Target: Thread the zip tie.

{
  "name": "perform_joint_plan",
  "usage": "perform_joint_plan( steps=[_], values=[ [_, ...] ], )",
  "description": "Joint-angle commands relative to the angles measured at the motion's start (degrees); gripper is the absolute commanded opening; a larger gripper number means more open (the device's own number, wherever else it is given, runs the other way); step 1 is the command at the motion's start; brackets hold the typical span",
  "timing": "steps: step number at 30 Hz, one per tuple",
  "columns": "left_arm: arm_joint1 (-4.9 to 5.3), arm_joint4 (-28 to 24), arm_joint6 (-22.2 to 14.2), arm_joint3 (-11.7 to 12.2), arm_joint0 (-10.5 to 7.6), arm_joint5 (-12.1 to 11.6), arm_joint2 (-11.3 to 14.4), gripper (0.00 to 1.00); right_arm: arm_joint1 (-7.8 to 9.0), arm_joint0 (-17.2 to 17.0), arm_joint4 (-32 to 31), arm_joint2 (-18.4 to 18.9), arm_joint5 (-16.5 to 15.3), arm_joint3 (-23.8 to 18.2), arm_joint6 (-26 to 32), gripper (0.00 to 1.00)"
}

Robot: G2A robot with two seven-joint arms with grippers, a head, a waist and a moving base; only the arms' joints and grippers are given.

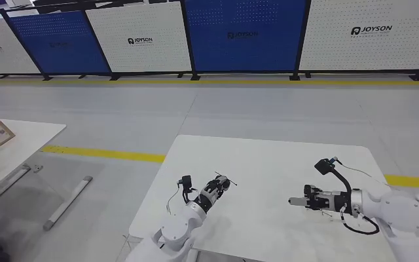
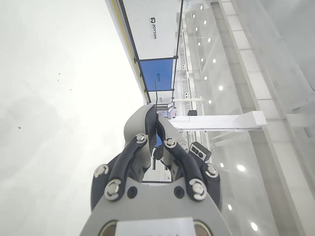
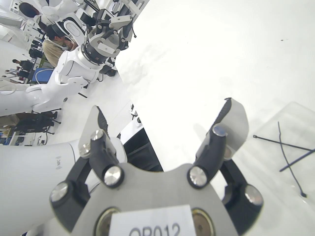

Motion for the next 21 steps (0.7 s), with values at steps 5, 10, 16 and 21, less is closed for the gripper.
perform_joint_plan(
  steps=[5, 10, 16, 21],
  values=[
    [-0.08, 0.12, 0.06, -4.84, 1.10, -3.88, -1.03, 0.00, 0.00, 0.00, 0.00, 0.00, 0.00, 0.00, 0.00, 1.00],
    [0.20, 0.74, -0.44, -13.87, 5.05, -9.98, -3.23, 0.00, 0.00, 0.00, 0.00, 0.00, 0.00, 0.00, 0.00, 1.00],
    [0.77, 0.70, -3.31, -24.86, 12.09, -15.10, -6.37, 0.00, 0.00, 0.00, 0.00, 0.00, 0.00, 0.00, 0.00, 1.00],
    [1.12, 3.14, -4.67, -27.00, 15.67, -14.33, -7.94, 0.00, 0.00, 0.00, 0.00, 0.00, 0.00, 0.00, 0.00, 1.00]
  ],
)
